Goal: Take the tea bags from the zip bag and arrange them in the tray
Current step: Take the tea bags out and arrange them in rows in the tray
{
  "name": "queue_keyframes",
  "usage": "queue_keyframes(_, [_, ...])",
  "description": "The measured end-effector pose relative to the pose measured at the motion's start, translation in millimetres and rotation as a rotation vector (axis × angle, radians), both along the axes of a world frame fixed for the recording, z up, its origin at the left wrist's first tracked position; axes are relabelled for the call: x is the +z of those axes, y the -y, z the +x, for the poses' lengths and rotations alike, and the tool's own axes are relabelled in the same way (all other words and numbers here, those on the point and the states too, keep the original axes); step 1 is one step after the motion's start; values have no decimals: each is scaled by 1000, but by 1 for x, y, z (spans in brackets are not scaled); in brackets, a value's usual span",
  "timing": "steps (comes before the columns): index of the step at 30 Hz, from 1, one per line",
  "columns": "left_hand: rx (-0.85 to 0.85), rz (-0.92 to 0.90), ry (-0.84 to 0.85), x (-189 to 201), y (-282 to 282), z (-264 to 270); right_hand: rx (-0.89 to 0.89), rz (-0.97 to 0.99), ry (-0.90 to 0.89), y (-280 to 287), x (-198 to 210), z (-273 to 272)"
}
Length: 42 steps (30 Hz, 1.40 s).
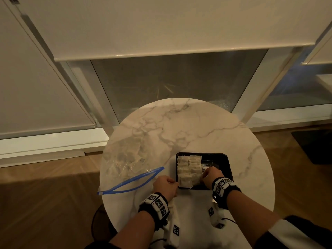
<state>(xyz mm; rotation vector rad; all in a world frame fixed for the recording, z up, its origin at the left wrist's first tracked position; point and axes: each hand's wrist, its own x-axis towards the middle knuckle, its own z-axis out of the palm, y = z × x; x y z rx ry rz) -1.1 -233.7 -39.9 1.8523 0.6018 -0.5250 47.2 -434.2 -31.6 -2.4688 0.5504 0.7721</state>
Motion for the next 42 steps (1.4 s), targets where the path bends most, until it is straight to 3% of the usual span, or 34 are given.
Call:
queue_keyframes(11, [25,-6,-3,0,-1,-2,-22,27,-4,2,-1,1])
queue_keyframes(18, [-85,73,38,-1,-8,-3,-90,29,47,6,9,1])
queue_keyframes(25, [-226,29,104,19,-26,-9,-159,117,198,5,18,-8])
queue_keyframes(36, [-211,58,239,59,-87,-38,-14,376,272,-55,44,-37])
queue_keyframes(42, [-190,329,432,56,-139,-51,147,414,199,-104,45,-54])
